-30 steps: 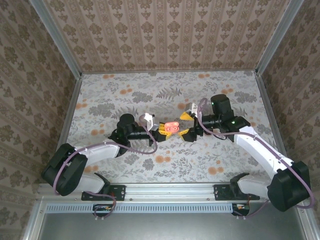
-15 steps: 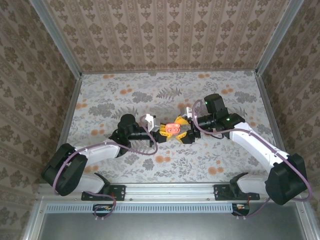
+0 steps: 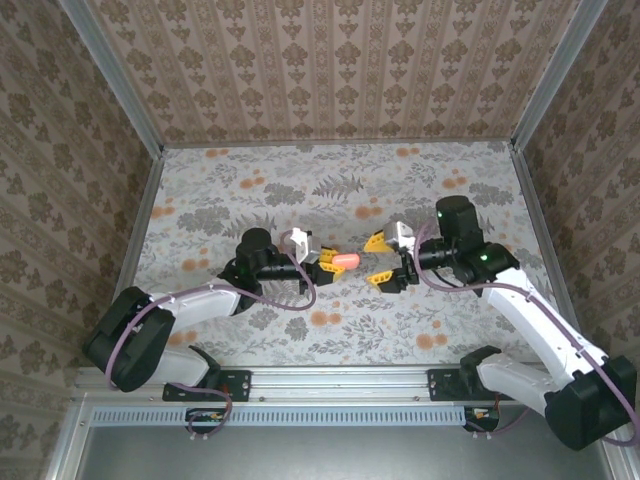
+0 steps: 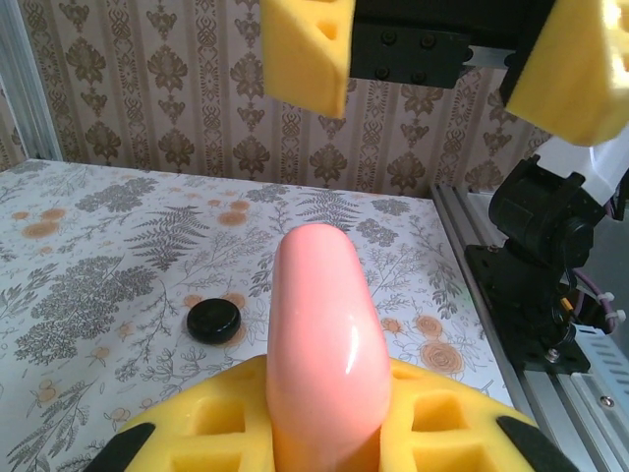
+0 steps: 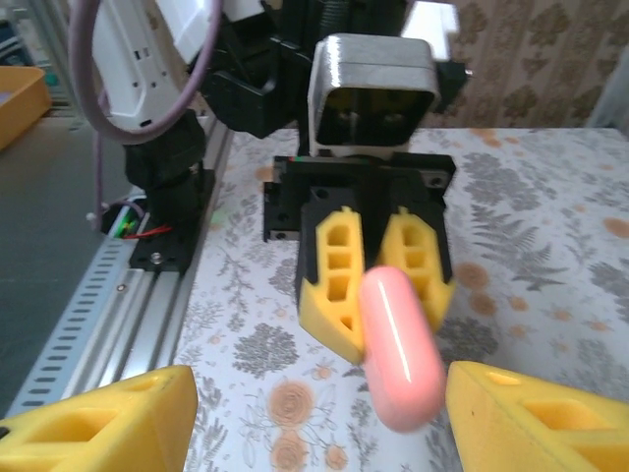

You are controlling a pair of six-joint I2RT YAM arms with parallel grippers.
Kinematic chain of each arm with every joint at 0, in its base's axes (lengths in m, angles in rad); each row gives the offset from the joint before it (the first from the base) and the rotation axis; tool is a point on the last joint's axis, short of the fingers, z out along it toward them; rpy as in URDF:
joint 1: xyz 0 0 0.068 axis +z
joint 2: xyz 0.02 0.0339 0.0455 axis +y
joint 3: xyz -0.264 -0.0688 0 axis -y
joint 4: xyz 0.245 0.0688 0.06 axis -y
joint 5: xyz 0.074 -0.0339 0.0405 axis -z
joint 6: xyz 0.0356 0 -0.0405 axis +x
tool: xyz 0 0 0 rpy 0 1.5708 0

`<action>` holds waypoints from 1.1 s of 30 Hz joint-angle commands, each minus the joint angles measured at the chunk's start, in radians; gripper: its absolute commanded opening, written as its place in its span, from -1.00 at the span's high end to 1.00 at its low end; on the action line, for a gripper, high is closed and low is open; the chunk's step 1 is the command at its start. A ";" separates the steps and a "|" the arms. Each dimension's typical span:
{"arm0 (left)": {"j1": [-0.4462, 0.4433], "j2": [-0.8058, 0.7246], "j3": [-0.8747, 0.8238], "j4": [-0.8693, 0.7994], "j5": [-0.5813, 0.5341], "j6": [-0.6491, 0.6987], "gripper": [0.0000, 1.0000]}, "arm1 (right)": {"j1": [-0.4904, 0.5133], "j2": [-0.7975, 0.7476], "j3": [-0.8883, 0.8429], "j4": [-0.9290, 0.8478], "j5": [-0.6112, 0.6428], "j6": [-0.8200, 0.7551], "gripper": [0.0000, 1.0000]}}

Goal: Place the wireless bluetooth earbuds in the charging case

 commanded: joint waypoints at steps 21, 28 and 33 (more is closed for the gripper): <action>-0.002 -0.014 0.030 0.043 0.032 0.011 0.77 | 0.059 0.281 0.132 -0.088 -0.034 -0.188 -0.05; -0.002 -0.024 0.025 0.045 0.026 0.010 0.76 | 0.068 0.325 0.155 -0.090 -0.065 -0.190 0.14; -0.002 -0.028 0.025 0.050 0.026 0.003 0.76 | 0.068 0.347 0.171 -0.112 -0.083 -0.207 0.34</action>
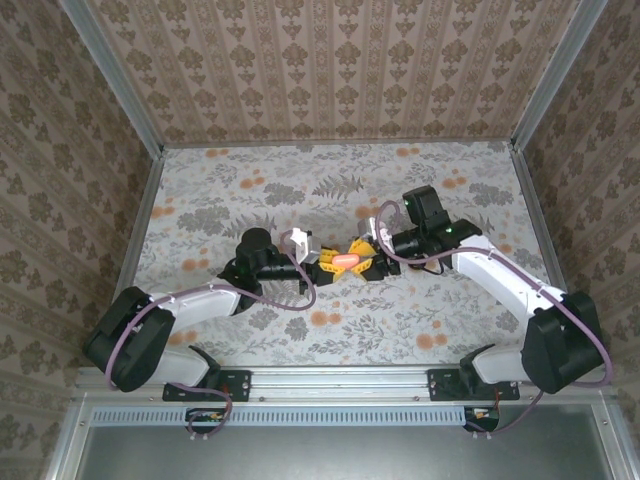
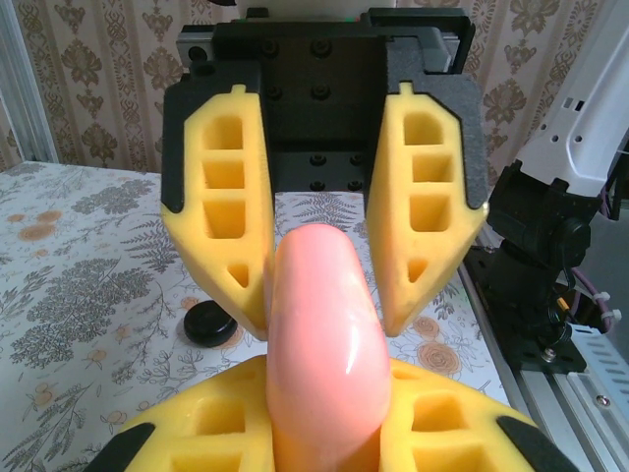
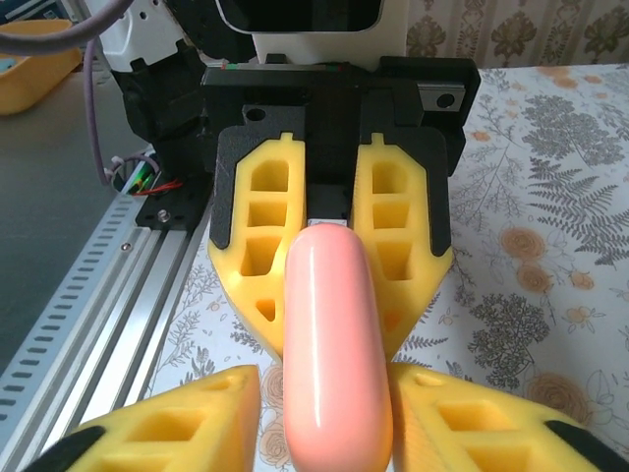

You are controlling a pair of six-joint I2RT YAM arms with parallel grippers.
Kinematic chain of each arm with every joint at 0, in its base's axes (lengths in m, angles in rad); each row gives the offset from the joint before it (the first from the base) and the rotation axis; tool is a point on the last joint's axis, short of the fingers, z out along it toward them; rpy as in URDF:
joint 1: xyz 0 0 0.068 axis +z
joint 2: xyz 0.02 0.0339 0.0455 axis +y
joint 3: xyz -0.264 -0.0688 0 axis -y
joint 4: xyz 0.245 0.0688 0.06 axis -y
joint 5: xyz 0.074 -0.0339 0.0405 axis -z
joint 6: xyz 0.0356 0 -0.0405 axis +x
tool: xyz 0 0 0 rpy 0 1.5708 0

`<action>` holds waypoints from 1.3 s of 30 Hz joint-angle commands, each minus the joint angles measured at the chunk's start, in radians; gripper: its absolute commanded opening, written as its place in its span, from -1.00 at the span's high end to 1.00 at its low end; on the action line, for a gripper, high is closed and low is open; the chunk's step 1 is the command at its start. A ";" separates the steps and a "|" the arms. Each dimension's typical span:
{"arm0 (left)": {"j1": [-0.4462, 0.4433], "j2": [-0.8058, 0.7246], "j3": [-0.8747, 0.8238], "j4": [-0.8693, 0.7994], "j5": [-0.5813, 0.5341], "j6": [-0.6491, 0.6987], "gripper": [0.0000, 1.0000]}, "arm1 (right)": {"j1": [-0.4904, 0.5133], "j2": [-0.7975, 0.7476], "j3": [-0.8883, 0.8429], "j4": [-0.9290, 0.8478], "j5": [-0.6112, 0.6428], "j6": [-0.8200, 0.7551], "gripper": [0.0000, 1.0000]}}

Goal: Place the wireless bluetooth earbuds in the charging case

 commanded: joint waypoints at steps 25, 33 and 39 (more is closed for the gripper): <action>-0.004 -0.070 0.007 -0.016 -0.078 0.023 -0.50 | -0.015 -0.051 0.025 -0.151 -0.021 -0.065 0.52; -0.001 -0.155 -0.009 -0.152 -0.231 0.041 -0.67 | -0.082 -0.066 0.049 -0.252 -0.001 -0.005 0.52; 0.000 -0.256 -0.063 -0.205 -0.561 -0.021 -0.82 | -0.107 -0.073 0.052 -0.285 0.093 0.134 0.53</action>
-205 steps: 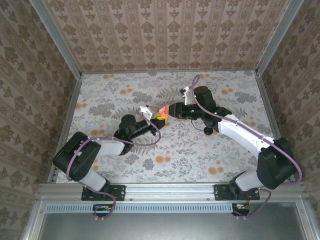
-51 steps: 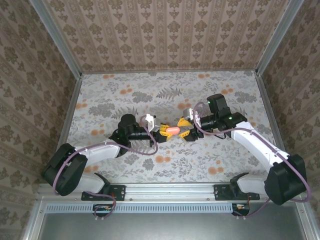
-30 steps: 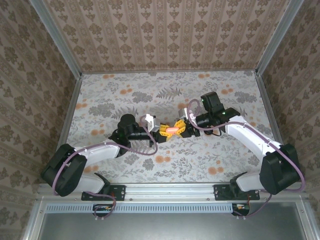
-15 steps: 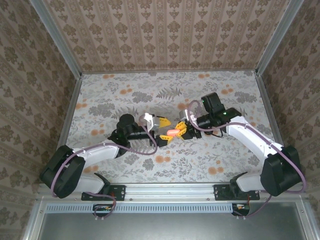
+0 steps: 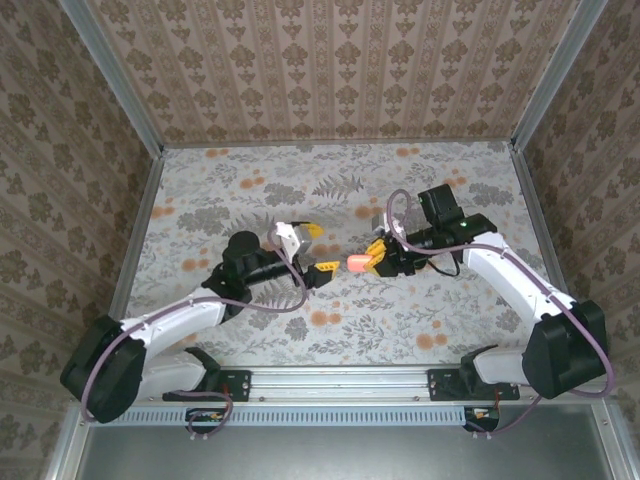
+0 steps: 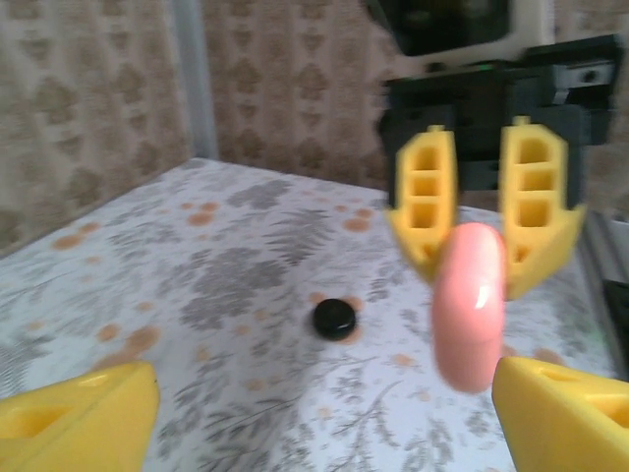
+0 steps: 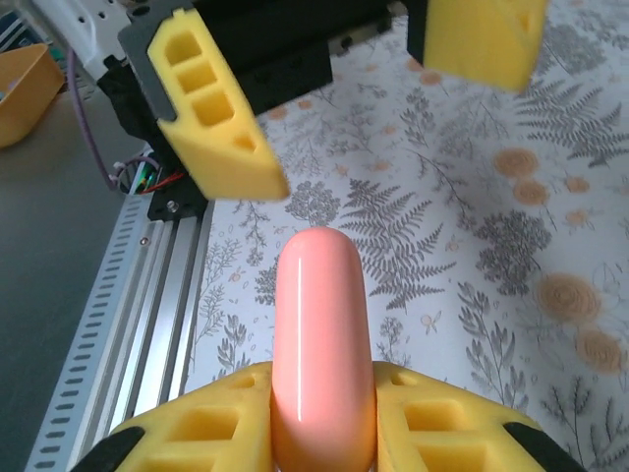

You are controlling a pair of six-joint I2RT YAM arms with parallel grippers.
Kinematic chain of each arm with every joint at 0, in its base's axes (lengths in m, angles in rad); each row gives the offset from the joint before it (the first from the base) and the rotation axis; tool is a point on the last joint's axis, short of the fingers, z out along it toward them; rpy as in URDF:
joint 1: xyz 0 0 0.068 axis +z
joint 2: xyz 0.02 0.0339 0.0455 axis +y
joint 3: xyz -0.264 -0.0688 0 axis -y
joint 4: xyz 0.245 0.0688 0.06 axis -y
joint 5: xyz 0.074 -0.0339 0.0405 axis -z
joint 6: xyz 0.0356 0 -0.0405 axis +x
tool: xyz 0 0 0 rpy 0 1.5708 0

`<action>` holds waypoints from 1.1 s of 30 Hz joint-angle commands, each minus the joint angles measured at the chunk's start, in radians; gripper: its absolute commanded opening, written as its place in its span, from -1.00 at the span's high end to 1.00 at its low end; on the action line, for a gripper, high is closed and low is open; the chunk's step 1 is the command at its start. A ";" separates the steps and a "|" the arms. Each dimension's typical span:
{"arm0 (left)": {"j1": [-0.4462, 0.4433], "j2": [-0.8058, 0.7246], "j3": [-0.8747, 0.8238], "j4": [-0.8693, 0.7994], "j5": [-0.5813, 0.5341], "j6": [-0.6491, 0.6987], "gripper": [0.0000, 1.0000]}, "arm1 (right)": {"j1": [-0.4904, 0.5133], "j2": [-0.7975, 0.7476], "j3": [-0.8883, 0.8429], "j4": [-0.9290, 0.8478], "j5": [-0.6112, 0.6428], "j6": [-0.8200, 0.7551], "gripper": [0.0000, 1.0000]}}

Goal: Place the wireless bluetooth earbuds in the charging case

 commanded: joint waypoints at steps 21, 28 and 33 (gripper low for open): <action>0.080 0.010 0.059 -0.368 -0.532 -0.166 -1.00 | -0.009 0.214 0.105 -0.070 0.240 0.559 0.56; 0.091 0.040 0.074 -0.374 -0.522 -0.171 -0.98 | -0.009 0.363 0.183 -0.117 0.266 0.558 0.55; 0.101 0.047 0.075 -0.364 -0.520 -0.162 -0.98 | -0.018 0.470 0.250 -0.173 0.321 0.547 0.54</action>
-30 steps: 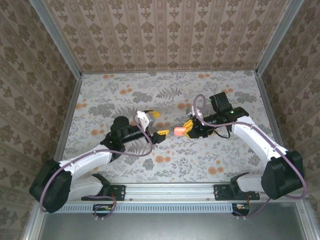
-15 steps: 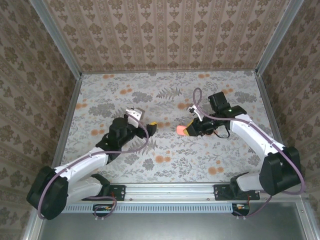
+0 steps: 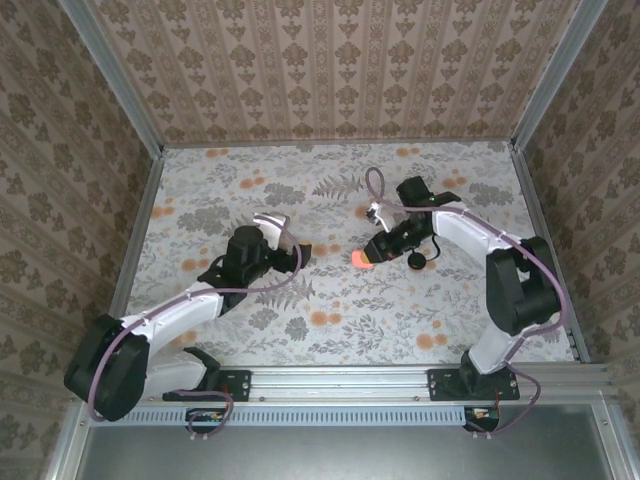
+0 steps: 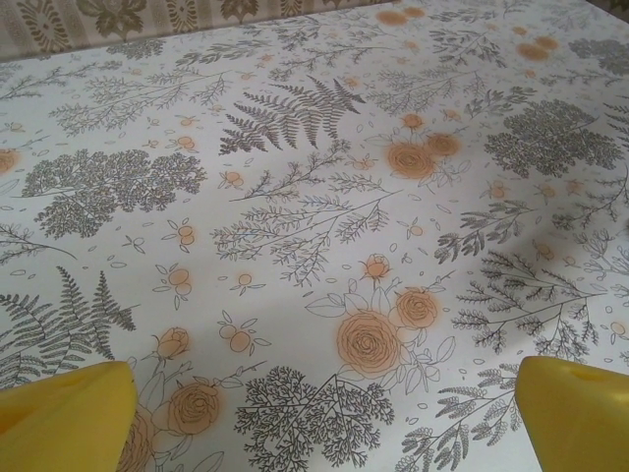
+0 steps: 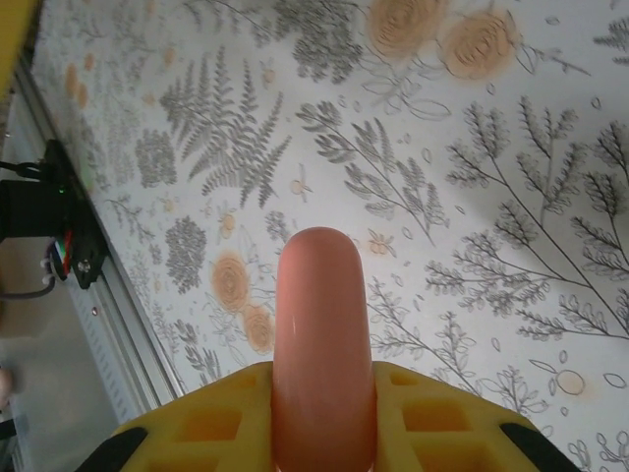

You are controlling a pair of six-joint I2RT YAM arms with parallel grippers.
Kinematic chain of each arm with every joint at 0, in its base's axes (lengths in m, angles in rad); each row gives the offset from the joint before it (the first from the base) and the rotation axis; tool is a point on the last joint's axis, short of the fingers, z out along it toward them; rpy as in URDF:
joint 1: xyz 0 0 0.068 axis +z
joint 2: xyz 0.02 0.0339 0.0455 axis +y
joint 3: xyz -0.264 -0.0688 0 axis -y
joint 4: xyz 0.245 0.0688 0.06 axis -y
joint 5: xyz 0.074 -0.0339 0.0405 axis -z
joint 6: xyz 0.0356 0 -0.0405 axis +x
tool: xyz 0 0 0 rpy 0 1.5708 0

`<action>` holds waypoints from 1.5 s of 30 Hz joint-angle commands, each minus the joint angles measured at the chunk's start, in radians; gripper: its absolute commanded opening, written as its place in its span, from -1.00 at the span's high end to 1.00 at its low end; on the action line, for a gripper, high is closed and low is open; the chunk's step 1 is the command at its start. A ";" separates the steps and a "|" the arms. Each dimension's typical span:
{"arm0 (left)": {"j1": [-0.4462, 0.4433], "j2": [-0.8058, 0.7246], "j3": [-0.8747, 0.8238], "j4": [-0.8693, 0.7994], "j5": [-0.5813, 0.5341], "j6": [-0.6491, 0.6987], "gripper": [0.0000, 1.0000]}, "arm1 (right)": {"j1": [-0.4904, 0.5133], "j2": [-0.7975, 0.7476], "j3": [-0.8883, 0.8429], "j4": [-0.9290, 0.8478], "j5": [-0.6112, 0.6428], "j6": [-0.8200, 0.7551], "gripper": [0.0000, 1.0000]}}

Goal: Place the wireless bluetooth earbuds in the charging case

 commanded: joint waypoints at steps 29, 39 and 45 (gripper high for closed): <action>0.032 0.145 0.081 0.067 0.120 0.000 -0.94 | -0.142 0.232 0.103 -0.175 0.080 -0.014 0.53; 0.036 0.154 0.089 0.068 0.144 0.002 -0.94 | -0.149 0.259 0.110 -0.170 0.084 -0.013 0.50; 0.037 0.162 0.103 0.064 0.169 0.000 -0.93 | -0.151 0.258 0.113 -0.173 0.112 -0.003 0.42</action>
